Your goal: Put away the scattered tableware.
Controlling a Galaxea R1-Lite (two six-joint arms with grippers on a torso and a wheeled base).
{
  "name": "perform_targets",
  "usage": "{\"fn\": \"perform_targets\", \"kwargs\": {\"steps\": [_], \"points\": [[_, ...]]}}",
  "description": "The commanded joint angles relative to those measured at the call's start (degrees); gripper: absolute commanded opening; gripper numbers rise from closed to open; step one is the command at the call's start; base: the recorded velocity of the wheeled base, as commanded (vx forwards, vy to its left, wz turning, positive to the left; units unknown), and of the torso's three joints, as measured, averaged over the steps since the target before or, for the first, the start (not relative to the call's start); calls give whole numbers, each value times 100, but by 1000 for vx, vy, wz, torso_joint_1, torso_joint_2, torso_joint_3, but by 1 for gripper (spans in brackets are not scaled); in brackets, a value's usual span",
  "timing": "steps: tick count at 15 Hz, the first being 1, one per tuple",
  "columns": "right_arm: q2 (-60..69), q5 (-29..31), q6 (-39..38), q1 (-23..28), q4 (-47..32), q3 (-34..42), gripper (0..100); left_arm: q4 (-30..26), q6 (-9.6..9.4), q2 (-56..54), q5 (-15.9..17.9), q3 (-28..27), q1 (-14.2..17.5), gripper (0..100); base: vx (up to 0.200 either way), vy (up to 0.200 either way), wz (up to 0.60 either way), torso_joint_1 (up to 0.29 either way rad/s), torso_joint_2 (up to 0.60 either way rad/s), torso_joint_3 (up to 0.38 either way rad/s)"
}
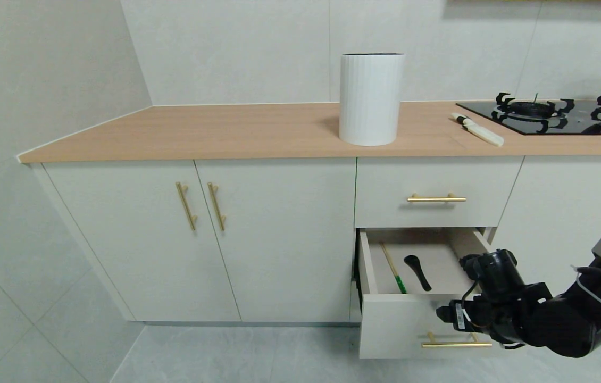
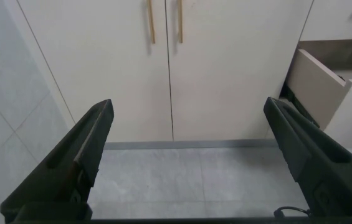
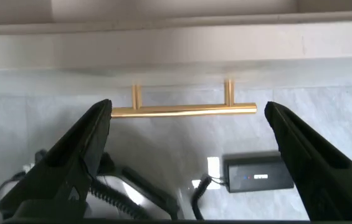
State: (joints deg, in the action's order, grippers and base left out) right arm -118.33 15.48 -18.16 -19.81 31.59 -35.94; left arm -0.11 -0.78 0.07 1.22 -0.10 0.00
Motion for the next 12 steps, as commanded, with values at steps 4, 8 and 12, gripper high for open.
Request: {"fn": "perform_targets", "kwargs": {"steps": [4, 8, 12], "points": [[-586, -10, 322, 197, -3, -757, 100, 2, -1, 1, 1, 1, 0, 100, 0, 0, 0, 0, 0, 0], [-1025, -10, 551, 329, -3, -1495, 100, 2, -1, 1, 1, 1, 0, 100, 0, 0, 0, 0, 0, 0], [-1456, -1, 586, 329, -3, -2189, 100, 2, -1, 1, 1, 1, 0, 100, 0, 0, 0, 0, 0, 0]]}}
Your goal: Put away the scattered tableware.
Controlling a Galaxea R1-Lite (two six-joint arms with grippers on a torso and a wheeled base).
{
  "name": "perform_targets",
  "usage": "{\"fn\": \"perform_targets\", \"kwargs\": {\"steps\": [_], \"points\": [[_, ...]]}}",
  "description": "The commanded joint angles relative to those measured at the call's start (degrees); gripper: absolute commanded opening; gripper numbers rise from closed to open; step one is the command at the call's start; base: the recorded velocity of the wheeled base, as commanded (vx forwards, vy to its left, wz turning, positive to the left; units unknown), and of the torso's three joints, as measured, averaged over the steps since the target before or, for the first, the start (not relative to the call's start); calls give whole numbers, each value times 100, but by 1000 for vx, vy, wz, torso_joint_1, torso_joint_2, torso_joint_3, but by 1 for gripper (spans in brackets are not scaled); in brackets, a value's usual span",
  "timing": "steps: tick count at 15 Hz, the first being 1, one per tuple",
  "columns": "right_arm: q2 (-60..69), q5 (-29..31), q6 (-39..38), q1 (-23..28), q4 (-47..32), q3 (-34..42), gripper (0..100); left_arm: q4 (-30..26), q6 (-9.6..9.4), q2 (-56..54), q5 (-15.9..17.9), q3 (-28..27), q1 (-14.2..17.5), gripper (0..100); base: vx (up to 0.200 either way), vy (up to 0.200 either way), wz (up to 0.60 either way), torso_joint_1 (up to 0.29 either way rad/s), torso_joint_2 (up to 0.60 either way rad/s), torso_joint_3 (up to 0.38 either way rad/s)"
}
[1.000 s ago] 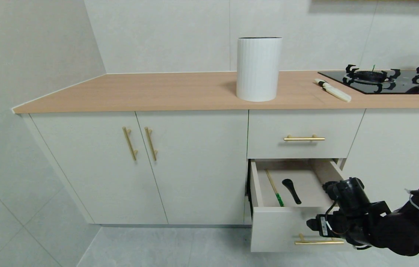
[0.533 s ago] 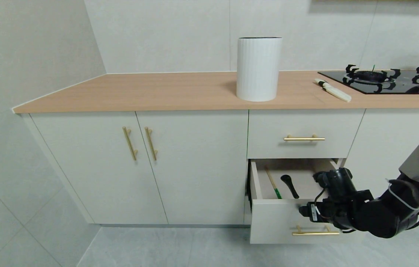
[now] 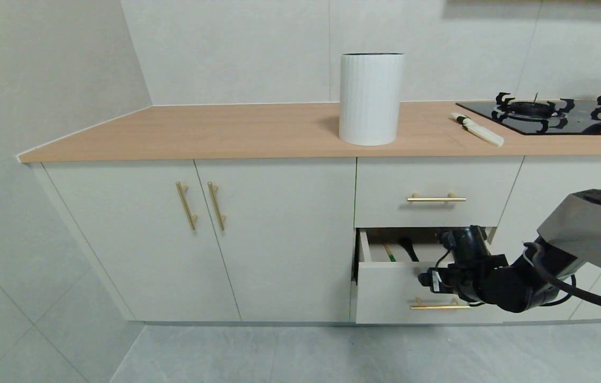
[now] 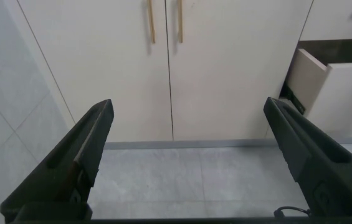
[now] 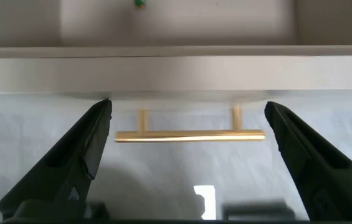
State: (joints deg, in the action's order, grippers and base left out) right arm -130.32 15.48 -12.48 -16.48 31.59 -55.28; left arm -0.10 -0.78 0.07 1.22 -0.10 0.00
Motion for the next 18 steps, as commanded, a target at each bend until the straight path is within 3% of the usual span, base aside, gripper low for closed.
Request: {"fn": "perform_targets", "kwargs": {"steps": [1, 5, 14, 18], "points": [[-292, -1, 18, -4, -3, -351, 100, 1, -1, 1, 1, 1, 0, 100, 0, 0, 0, 0, 0, 0], [-565, -1, 9, 31, 41, -835, 100, 1, -1, 1, 1, 1, 0, 100, 0, 0, 0, 0, 0, 0], [-1259, 113, 62, 383, 1675, -905, 100, 1, -1, 1, 1, 1, 0, 100, 0, 0, 0, 0, 0, 0], [-1444, 166, 27, 514, 1728, -1151, 100, 1, -1, 1, 1, 1, 0, 100, 0, 0, 0, 0, 0, 0]]}}
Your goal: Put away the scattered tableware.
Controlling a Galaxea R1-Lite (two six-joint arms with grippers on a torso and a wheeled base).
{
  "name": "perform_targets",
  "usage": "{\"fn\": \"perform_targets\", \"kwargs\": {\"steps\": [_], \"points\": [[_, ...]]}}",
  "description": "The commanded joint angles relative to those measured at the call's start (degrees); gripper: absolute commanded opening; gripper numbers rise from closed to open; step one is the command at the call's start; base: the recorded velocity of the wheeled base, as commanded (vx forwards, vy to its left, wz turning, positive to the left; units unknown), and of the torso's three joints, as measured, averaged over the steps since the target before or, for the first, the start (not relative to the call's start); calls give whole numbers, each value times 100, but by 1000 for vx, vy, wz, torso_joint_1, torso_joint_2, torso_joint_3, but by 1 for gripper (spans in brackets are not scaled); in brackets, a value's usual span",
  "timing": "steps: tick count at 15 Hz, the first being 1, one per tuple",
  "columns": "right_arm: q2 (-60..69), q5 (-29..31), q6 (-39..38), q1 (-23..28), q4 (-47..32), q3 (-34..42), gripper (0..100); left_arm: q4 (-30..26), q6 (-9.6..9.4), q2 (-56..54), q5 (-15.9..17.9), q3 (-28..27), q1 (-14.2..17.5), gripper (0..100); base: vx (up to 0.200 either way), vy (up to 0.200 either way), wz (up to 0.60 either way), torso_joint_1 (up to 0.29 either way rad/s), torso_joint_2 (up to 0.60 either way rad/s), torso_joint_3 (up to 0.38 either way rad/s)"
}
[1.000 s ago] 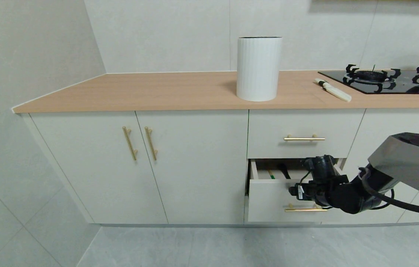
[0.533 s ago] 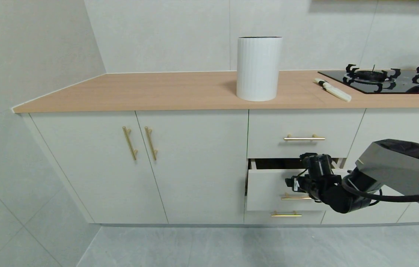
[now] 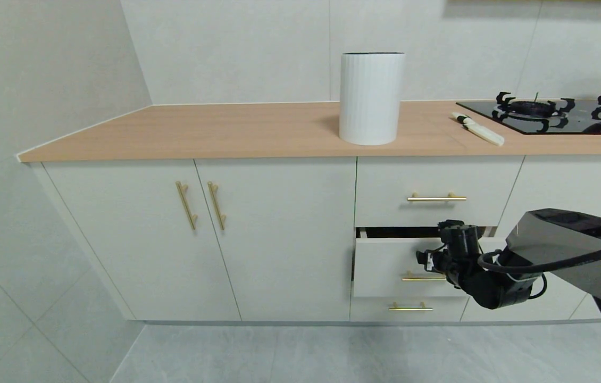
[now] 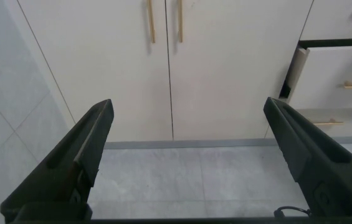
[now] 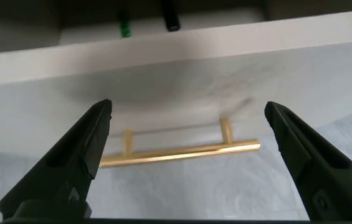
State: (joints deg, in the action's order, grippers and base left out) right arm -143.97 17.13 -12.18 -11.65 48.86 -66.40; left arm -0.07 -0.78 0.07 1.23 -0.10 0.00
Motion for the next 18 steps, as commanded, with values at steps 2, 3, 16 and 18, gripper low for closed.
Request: {"fn": "perform_targets", "kwargs": {"steps": [2, 3, 16, 18], "points": [[-202, -8, -109, 120, 1, -277, 100, -1, -1, 1, 0, 1, 0, 100, 0, 0, 0, 0, 0, 0], [-237, -8, -232, 137, -8, -373, 100, -1, -1, 1, 0, 1, 0, 100, 0, 0, 0, 0, 0, 0], [-773, -16, -725, 418, -43, -1411, 100, -1, -1, 1, 0, 1, 0, 100, 0, 0, 0, 0, 0, 0], [-782, -16, -733, 427, -78, -1455, 100, -1, -1, 1, 0, 1, 0, 100, 0, 0, 0, 0, 0, 0]]}}
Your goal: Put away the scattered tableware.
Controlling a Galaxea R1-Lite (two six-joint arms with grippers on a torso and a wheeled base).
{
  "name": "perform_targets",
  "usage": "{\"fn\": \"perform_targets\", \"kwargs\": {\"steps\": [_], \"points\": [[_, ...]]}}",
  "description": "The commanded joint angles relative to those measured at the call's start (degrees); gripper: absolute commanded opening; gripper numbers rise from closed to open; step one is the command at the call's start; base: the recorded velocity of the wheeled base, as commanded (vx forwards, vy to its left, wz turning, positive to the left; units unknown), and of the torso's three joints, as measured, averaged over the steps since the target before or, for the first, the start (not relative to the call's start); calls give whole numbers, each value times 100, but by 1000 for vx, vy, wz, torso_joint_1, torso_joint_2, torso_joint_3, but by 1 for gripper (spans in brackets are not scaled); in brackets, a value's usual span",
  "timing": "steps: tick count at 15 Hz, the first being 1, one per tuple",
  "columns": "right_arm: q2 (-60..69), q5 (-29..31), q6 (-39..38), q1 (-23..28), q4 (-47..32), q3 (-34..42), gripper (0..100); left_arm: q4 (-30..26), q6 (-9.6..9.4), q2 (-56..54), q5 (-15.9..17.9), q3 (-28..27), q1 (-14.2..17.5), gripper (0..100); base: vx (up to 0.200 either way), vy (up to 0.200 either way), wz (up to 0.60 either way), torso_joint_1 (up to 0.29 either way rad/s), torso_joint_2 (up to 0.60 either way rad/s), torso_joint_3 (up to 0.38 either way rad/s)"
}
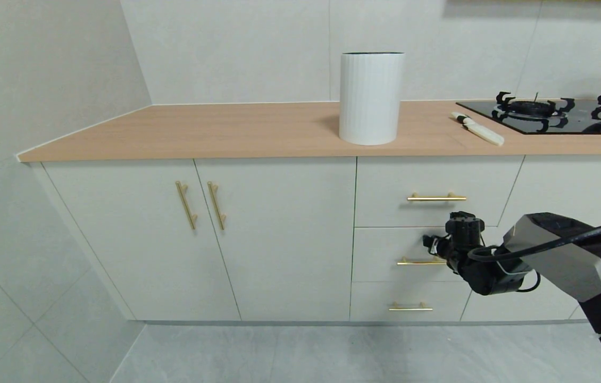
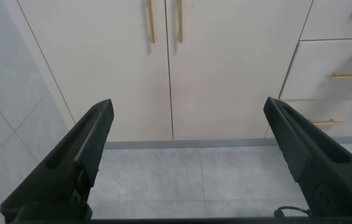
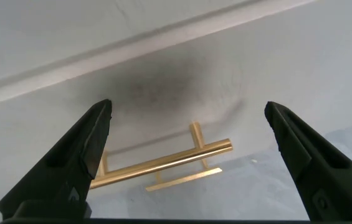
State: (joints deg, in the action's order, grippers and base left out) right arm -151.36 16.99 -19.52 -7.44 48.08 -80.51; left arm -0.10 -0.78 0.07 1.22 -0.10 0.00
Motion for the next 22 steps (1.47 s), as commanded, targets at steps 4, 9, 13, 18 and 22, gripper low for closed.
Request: {"fn": "perform_targets", "kwargs": {"steps": [4, 9, 13, 18, 22], "points": [[-34, 6, -8, -3, 0, -44, 100, 1, -1, 1, 1, 1, 0, 100, 0, 0, 0, 0, 0, 0], [1179, 32, 62, -162, -132, 1239, 100, 1, -1, 1, 1, 1, 0, 100, 0, 0, 0, 0, 0, 0], [3464, 23, 115, -241, -132, 3349, 100, 1, -1, 1, 1, 1, 0, 100, 0, 0, 0, 0, 0, 0], [6865, 146, 695, -188, -115, 5906, 100, 1, -1, 1, 1, 1, 0, 100, 0, 0, 0, 0, 0, 0], [9282, 278, 1969, 207, -150, 6987, 100, 1, -1, 1, 1, 1, 0, 100, 0, 0, 0, 0, 0, 0]]}}
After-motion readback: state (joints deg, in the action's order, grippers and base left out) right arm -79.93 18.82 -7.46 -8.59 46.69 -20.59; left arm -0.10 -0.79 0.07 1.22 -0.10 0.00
